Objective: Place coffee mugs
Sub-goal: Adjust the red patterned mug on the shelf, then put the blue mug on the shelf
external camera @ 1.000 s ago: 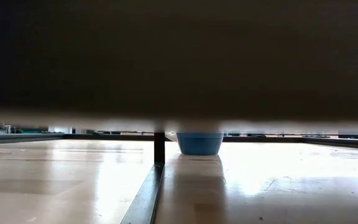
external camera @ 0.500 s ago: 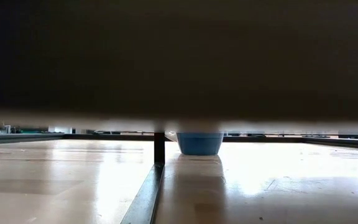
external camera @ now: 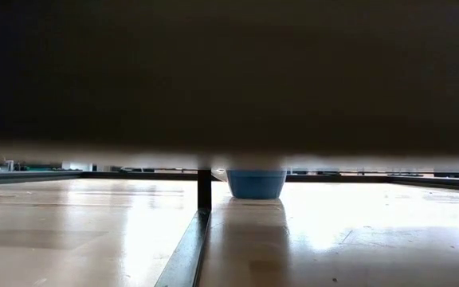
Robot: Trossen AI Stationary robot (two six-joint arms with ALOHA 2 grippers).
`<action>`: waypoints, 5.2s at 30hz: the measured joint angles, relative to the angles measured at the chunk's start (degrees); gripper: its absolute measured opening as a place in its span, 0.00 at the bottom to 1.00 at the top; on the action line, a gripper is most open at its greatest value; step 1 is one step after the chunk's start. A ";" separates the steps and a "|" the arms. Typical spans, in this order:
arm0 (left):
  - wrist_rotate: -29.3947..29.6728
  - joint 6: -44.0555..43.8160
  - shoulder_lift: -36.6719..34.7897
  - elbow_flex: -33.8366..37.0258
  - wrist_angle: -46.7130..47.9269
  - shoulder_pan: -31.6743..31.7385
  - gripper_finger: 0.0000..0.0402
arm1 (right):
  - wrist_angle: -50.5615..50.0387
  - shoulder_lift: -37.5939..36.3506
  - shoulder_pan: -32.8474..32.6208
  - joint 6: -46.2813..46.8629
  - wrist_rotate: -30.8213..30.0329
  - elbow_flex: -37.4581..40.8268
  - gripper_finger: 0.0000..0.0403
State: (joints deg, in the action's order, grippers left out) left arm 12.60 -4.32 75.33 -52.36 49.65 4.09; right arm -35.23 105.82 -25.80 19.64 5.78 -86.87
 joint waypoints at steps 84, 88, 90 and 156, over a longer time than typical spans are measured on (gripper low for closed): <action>0.00 0.08 -0.02 0.00 -0.02 -0.01 0.31 | 2.09 3.80 -1.08 4.91 3.68 -0.04 0.00; 0.00 0.39 -0.02 0.00 -0.01 0.00 0.31 | 1.48 3.00 -0.80 4.69 3.88 -0.04 0.00; 0.00 0.48 -0.02 0.00 0.00 -0.01 0.31 | 1.20 1.68 -0.52 4.55 2.94 -0.04 0.00; -0.87 -6.16 -31.71 8.31 9.18 3.77 0.31 | -11.31 7.31 25.07 -3.33 -8.28 0.05 0.36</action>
State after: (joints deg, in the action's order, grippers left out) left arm 11.73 -10.48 43.62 -44.05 58.83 7.86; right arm -46.54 113.13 -0.73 16.31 -2.50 -86.82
